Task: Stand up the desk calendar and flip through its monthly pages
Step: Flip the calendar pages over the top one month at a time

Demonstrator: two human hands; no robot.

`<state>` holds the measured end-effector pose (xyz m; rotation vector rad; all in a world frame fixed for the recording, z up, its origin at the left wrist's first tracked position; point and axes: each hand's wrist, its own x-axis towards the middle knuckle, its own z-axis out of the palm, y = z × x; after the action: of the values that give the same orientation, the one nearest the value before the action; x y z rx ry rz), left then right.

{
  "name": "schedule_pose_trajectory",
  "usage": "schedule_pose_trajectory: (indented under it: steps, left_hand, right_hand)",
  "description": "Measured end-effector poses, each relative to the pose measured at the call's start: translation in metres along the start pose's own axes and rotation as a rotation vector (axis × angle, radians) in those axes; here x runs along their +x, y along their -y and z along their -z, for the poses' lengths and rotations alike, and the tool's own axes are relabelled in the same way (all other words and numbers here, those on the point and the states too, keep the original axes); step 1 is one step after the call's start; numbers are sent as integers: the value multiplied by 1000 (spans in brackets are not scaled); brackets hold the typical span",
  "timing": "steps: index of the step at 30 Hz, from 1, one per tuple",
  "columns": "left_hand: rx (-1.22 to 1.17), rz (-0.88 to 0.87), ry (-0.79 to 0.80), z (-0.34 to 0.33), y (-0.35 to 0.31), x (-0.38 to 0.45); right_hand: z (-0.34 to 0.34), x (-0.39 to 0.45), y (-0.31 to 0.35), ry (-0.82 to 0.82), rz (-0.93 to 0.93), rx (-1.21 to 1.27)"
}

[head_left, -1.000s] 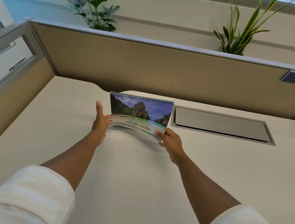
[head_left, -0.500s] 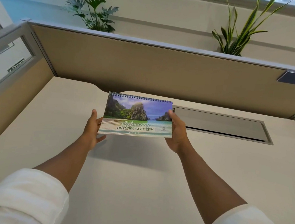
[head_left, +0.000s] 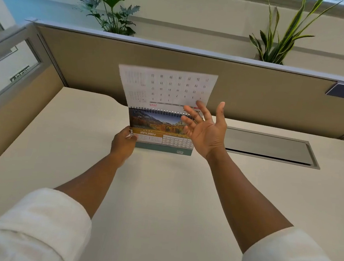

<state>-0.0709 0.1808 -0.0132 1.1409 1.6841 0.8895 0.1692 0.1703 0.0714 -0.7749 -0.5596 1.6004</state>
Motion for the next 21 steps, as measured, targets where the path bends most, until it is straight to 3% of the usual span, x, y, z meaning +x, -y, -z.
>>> schedule_pose_trajectory:
  steps: [11,18,21]
  left_hand:
    - [93,62,-173,-7,6,-1]
    - [179,26,-264,-2,13,-1]
    - [161,14,-298,3,20,-2]
  right_hand:
    - [15,-7,-16,-104,1,-144]
    - [40,-14,-33,-423,-22,-194]
    - [50,-14,-40,-543,-88,-360]
